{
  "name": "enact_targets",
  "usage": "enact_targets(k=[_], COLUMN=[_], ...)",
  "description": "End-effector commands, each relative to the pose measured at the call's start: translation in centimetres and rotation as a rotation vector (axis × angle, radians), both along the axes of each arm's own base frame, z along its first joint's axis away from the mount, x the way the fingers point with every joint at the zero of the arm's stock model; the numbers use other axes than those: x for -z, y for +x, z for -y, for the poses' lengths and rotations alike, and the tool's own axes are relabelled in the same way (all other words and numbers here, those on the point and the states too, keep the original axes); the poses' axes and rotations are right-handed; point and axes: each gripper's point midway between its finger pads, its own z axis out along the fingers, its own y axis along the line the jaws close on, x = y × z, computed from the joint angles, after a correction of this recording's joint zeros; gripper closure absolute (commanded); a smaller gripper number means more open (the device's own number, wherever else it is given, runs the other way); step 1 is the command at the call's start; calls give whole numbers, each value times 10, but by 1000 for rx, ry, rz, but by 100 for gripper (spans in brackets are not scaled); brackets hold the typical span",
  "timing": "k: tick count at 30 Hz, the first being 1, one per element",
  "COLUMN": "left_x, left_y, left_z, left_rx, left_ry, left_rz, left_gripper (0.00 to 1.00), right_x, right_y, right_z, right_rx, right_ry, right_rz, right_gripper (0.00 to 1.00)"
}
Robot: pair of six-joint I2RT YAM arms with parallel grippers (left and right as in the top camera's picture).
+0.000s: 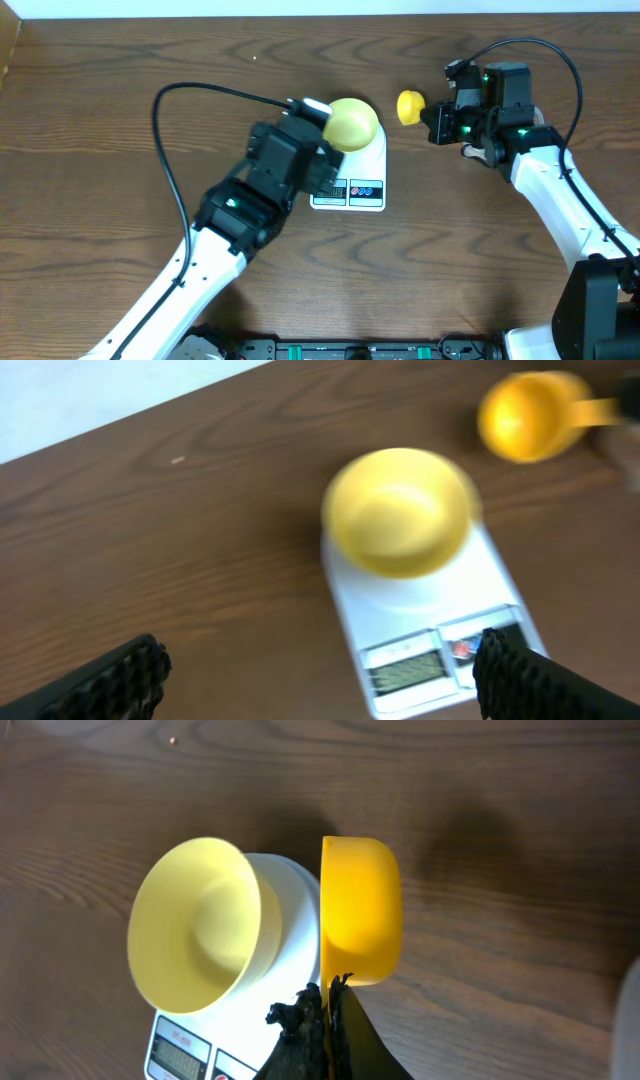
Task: Scoop item into bowl and weigh 50g on scale
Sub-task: 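Lift the left gripper off the scale and retract it leftward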
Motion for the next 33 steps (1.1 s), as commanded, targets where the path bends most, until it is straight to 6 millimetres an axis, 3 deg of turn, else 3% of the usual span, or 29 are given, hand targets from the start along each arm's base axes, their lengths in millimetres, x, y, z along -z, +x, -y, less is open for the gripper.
enact_targets(k=[1,4,25,33], left_x=[8,15,15,19], left_y=[7,3,3,-13], left_z=[-24,-29,-27,-20], left_rx=[-89,-95,-91,70], left_ry=[36,57,57,126], left_rz=[-14,-46,-48,-89], left_gripper=[1,1,1,1], right_x=[-7,-5,-4,-2], right_y=[3,2,1,4], right_z=[2,4,5,10], right_rx=[-12,-10,-30,-5], right_ry=[9,4,-15,-40], right_rz=[18,11,18,24], right_gripper=[99,99,99,99])
